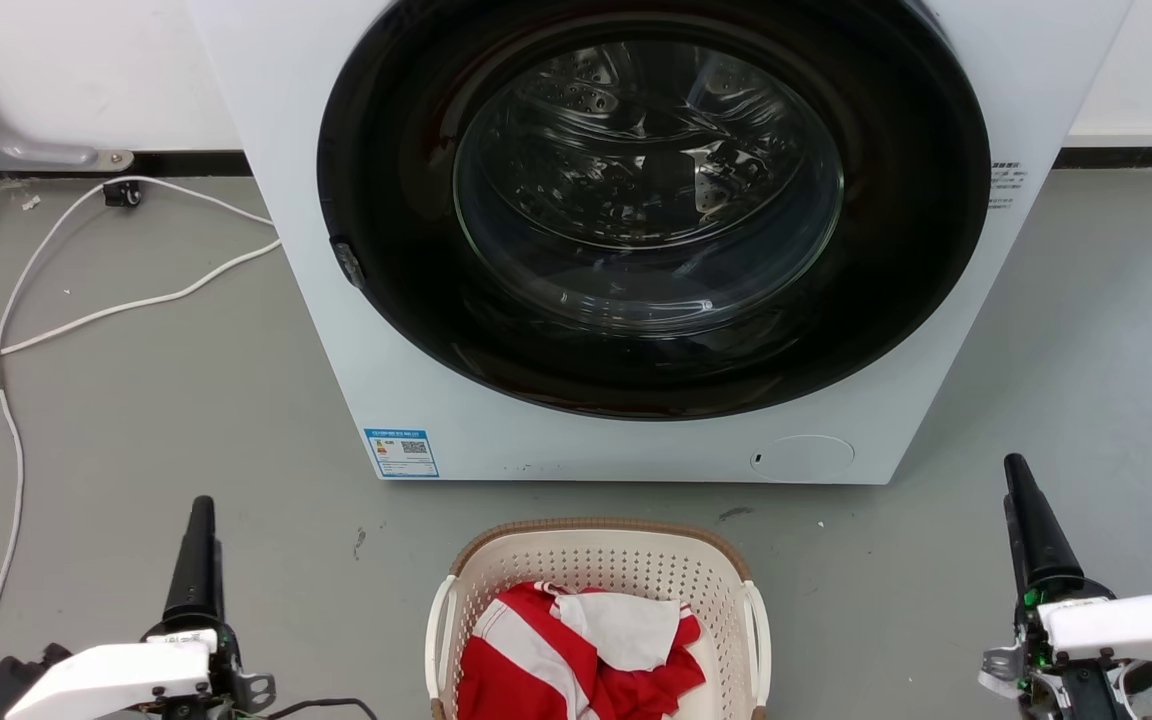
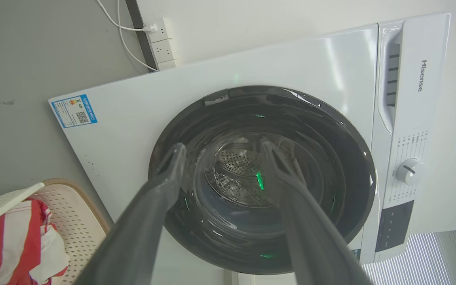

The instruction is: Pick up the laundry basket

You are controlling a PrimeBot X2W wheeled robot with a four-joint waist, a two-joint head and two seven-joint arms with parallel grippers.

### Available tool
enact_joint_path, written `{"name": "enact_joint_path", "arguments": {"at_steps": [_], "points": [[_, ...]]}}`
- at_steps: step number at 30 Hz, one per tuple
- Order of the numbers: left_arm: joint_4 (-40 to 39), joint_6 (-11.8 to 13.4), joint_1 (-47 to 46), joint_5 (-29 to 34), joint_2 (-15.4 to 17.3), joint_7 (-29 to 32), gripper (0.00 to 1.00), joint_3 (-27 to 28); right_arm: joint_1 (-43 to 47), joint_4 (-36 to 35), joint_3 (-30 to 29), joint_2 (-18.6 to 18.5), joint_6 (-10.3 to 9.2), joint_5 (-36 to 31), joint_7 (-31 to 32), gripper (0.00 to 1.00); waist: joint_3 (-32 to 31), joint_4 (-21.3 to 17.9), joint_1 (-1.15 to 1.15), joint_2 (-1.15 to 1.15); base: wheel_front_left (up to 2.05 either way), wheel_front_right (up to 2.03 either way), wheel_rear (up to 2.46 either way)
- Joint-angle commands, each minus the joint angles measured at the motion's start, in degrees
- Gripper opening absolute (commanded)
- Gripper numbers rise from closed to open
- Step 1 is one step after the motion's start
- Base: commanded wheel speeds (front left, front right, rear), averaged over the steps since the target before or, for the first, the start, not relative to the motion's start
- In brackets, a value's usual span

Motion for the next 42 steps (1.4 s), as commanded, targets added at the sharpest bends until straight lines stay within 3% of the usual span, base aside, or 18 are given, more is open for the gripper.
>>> {"name": "enact_joint_path", "arguments": {"at_steps": [1,14,22,34,42], "points": [[-1.6,0.5,-1.0,3.8,0.2,-1.0,1.0,1.2,-1.0,-2.1,0.3,-0.1,0.1,-5.3,-0.9,1.0,0.1,0.0,0.0,0.0,0.0,0.0,0.0],[-11.3,4.5,-0.3,20.2,0.2,-3.4,1.0,-0.8,-1.2,-7.7,1.1,-0.1,0.11,-24.2,-3.4,1.0,0.7,0.1,0.0,0.0,0.0,0.0,0.0],[-17.0,7.6,1.0,34.6,0.2,-4.9,1.0,-7.3,-1.1,-10.4,2.7,-0.1,0.11,-35.5,-4.9,1.0,1.0,0.0,0.0,0.0,0.0,0.0,0.0],[-18.6,5.4,2.4,49.3,0.6,-6.9,1.0,-14.0,0.4,-10.0,3.9,-0.1,0.12,-47.8,-6.9,1.0,1.1,0.0,0.0,0.0,0.0,0.0,0.0],[-19.0,11.3,2.3,57.0,3.6,-8.2,1.0,-20.1,1.1,-9.0,3.8,0.0,0.13,-54.0,-8.1,1.0,1.1,-0.1,0.0,0.0,0.0,0.0,0.0]]}}
